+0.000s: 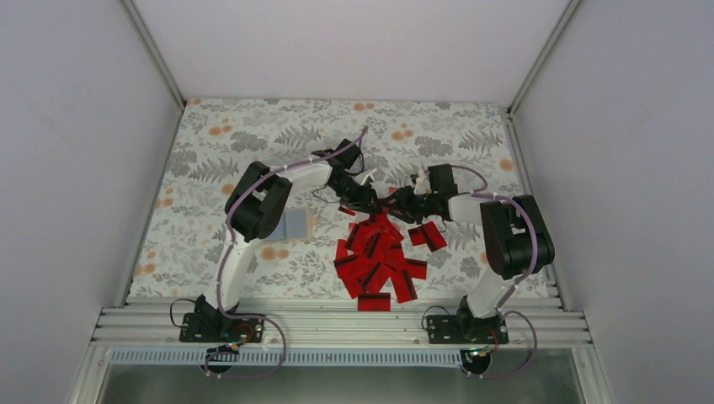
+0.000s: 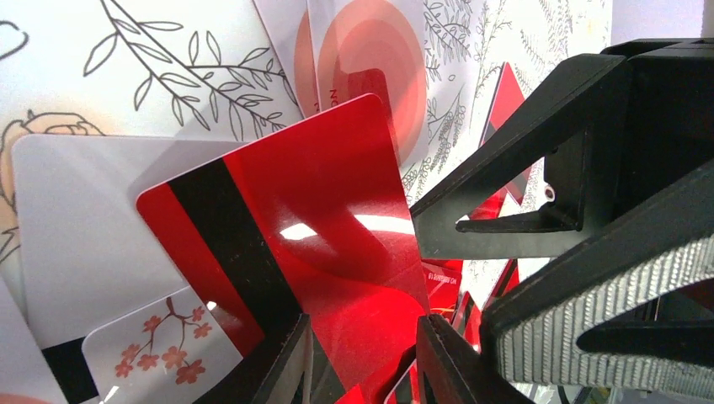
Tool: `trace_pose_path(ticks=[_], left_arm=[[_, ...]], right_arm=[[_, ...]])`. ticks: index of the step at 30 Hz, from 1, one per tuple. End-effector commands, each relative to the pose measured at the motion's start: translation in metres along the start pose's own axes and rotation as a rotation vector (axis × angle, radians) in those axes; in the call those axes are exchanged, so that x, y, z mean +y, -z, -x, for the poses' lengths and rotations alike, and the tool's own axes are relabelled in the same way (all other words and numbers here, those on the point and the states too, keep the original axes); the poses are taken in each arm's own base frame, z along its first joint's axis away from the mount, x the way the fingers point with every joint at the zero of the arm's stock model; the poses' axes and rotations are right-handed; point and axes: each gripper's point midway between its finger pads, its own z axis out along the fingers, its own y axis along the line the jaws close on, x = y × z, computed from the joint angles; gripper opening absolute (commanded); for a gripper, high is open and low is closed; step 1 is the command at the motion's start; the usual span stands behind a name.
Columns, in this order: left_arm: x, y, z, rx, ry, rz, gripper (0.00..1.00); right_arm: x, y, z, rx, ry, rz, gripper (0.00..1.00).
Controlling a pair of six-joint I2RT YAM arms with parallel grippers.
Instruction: Put the credit cards into the card holder
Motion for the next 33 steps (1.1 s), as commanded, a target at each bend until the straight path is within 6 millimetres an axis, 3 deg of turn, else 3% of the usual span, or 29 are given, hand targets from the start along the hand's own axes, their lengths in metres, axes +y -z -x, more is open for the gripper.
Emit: trace_pose_path(ticks=[1,7,12,18,21,24,29,33], left_arm=[[0.014,-0.030,-0.030,0.102,0.072,-0.025,0.33],[0.019,-0.022,-0.026,0.083,0.085,-0.064,0.33],[0.022,-0.009,-0.023,0.061,0.082,-0.116,0.33],[0.004,0.018,-0.010,0.014,0.038,-0.152,0.33],[-0.008,0.034,-0.006,-0.004,0.013,-0.102,0.34],[-0.008,0.047,-0.011,-0.010,0.023,-0.017,0.34],[0.010,0.064,-0.024,-0.033,0.057,0.175,0.34],[0.017,0.067,-0.030,-0.042,0.054,0.232,0.34]], right_arm=[[0.024,-0.009,0.002,0.042,0.090,0.095,0.40],[0.026,-0.015,0.001,0.083,0.127,0.127,0.35],[0.026,-0.021,-0.013,0.169,0.159,0.198,0.33],[0.027,-0.019,-0.012,0.169,0.200,0.185,0.31],[0.018,-0.022,-0.008,0.157,0.196,0.131,0.31],[0.009,-0.024,-0.006,0.153,0.191,0.084,0.31],[-0.009,-0.021,0.006,0.110,0.212,-0.076,0.29],[-0.009,-0.012,0.012,0.086,0.257,-0.139,0.30]])
